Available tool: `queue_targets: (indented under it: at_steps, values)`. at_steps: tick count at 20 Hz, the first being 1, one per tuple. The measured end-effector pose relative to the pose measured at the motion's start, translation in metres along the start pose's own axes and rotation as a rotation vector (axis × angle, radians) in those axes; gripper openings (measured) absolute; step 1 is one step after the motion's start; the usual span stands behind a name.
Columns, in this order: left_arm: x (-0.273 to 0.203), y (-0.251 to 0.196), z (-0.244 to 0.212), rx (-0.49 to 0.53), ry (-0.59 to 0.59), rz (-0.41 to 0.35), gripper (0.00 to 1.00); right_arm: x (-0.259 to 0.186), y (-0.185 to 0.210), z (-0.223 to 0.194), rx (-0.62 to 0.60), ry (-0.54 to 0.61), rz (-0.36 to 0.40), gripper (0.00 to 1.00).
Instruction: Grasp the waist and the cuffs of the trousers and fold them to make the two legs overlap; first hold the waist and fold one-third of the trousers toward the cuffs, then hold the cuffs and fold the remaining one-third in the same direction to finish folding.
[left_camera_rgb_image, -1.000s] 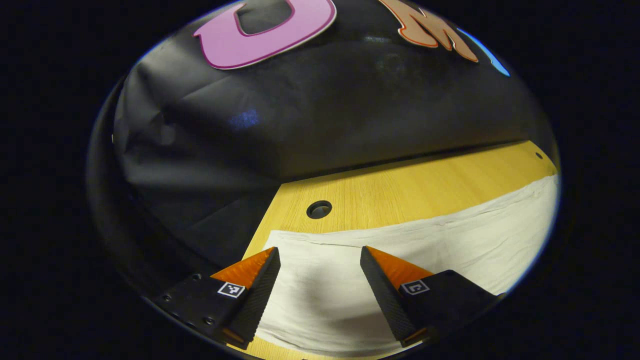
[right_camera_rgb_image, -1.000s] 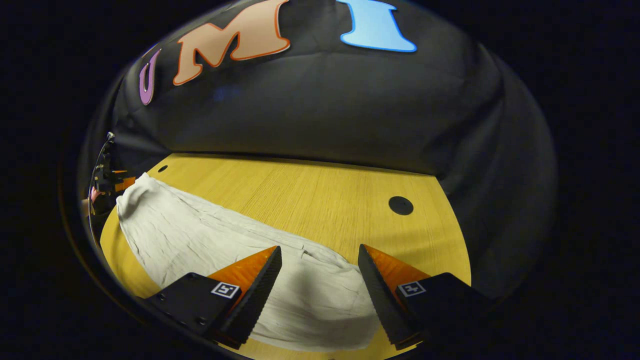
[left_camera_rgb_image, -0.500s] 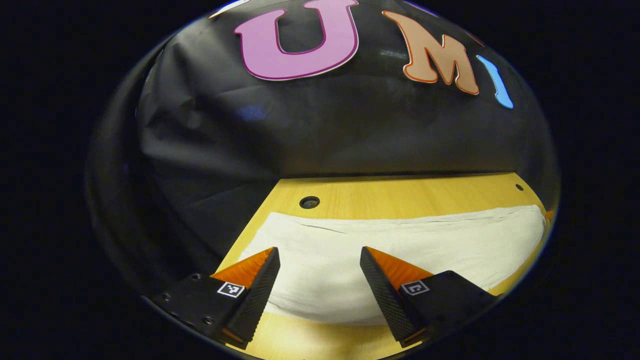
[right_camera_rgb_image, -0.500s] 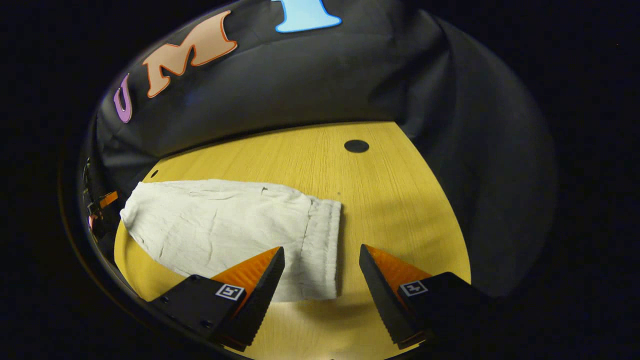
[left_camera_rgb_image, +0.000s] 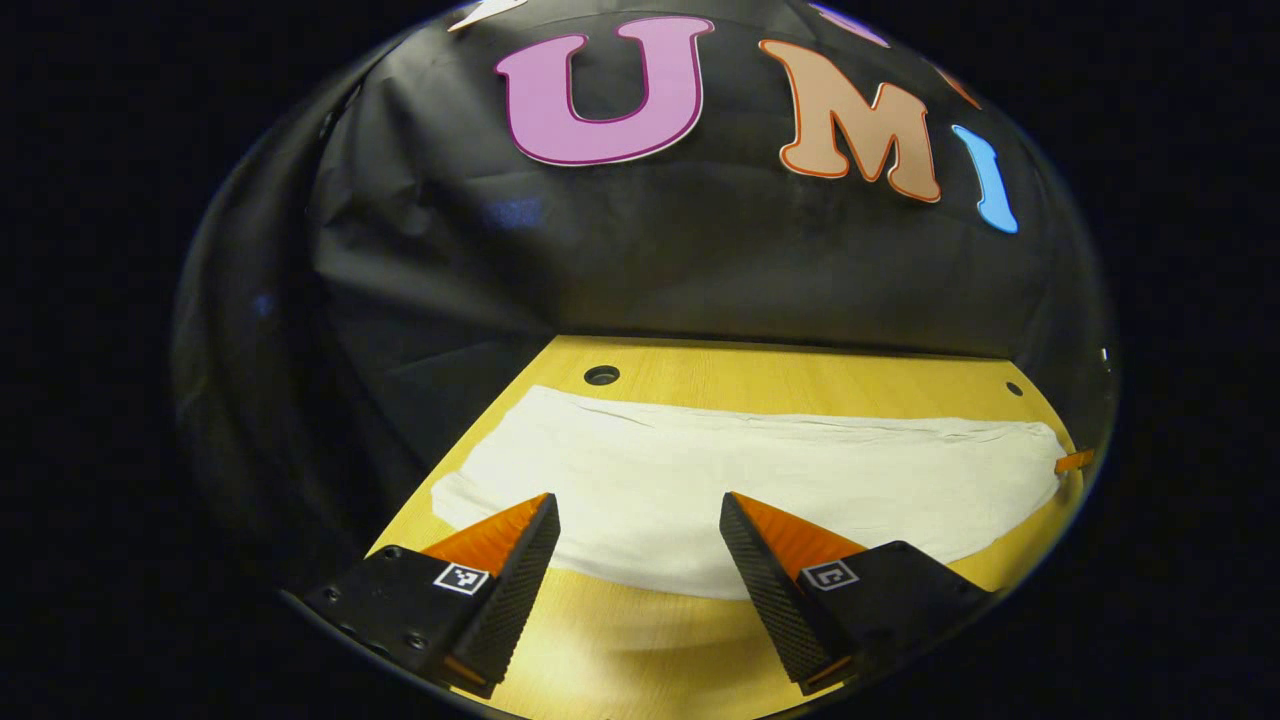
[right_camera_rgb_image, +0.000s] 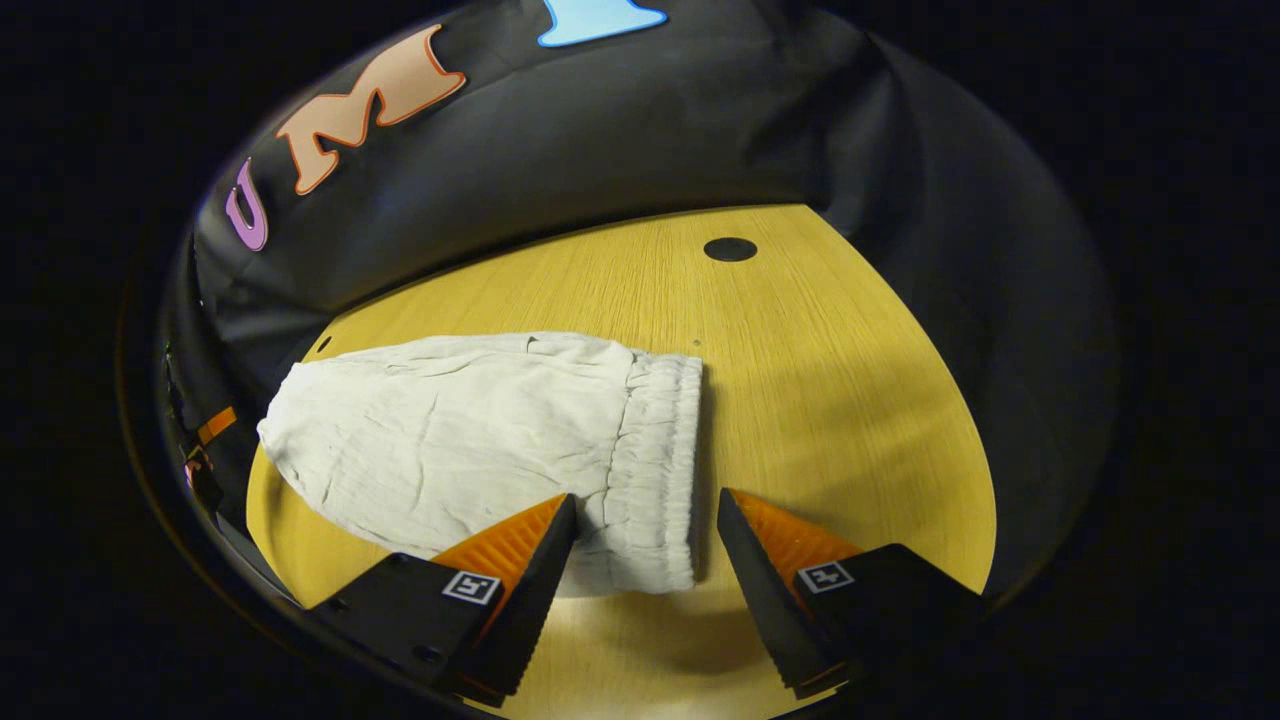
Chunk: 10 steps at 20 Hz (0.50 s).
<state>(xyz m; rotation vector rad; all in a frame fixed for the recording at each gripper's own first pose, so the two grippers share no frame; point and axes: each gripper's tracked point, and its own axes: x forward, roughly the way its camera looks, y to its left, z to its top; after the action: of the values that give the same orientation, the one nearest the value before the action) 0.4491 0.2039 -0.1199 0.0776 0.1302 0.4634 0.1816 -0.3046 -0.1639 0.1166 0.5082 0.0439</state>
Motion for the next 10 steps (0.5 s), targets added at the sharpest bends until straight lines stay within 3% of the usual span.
queue_targets:
  at_steps: [1, 2, 5, 6, 10]
  values:
    - [0.001, -0.001, 0.001, -0.001, -0.003, 0.006, 0.97, 0.000, 0.002, -0.003, -0.004, 0.011, 0.003, 0.87]
    - [0.002, -0.003, 0.004, -0.003, -0.010, 0.009, 0.97, 0.001, 0.000, -0.002, -0.019, 0.001, -0.005, 0.79]
    - [0.004, -0.004, 0.001, 0.000, -0.007, 0.013, 0.97, 0.002, -0.001, -0.005, -0.031, 0.013, -0.004, 0.74]
    - [0.004, -0.005, 0.002, -0.001, -0.008, 0.012, 0.97, 0.001, 0.001, -0.003, -0.021, 0.006, -0.002, 0.63]
    - [0.003, -0.011, 0.006, -0.001, -0.016, -0.009, 0.97, -0.002, -0.003, 0.000, 0.009, 0.001, -0.029, 0.44]
